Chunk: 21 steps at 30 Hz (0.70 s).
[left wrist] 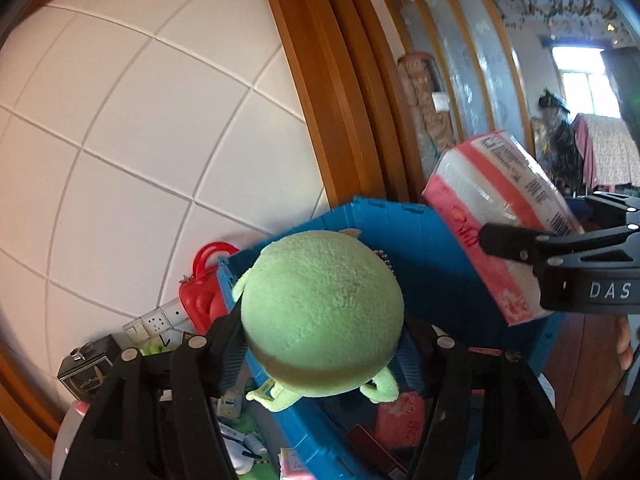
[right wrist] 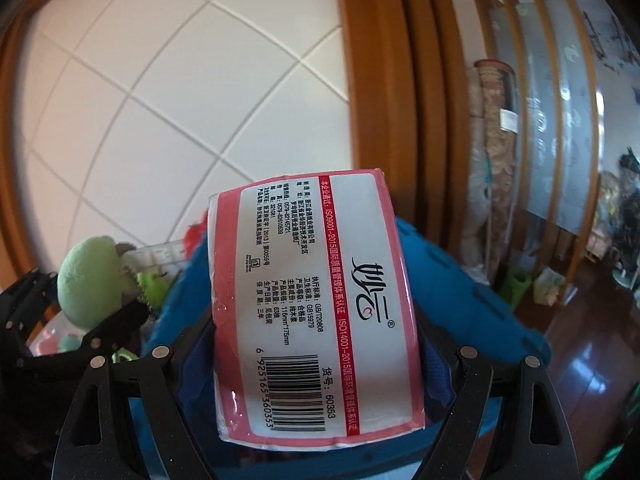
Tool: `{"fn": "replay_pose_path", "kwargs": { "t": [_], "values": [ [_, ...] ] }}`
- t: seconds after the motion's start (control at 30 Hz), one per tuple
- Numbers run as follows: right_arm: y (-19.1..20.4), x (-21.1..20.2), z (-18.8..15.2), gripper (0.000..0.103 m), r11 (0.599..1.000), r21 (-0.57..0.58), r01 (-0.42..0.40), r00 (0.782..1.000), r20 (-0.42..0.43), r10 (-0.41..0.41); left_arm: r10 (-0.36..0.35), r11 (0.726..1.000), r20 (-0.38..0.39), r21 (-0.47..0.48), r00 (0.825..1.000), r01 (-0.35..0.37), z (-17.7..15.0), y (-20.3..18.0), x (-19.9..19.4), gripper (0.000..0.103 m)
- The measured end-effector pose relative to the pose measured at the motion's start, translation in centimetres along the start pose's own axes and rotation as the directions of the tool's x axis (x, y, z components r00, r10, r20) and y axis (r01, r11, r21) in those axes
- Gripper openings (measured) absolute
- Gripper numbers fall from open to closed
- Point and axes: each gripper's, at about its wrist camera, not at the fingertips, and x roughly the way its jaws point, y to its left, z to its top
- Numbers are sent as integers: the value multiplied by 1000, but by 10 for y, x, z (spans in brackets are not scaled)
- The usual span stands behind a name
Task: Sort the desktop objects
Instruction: 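Carry both items over the blue bin and open both tools to drop them, then withdraw both tools from the bin back toward the pile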
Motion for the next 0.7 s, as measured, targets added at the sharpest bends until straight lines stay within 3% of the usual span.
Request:
{"fn": "replay_pose_path", "kwargs": {
  "t": [0.1,0.17,0.3,0.37,0.7],
  "values": [
    [-19,9,3,92,998,42,42,999,6,-42,21,1000,-32,-11,999,-21,8,-8,13,67],
    [-37,14,1,98,995,85,54,999,-7,-53,39,999,-49,-22,998,-41,12,-12,21,80],
    [-58,18,3,102,990,136,45,999,-8,-45,64,997,-37,-45,997,-66,15,-15,21,85],
    [-61,14,0,102,989,136,48,999,-9,-47,82,995,-47,-54,995,-85,13,-14,21,94],
    [-55,-9,-18,102,988,151,11,1000,3,-11,146,986,-45,-73,988,-149,16,-12,10,94]
  ]
}}
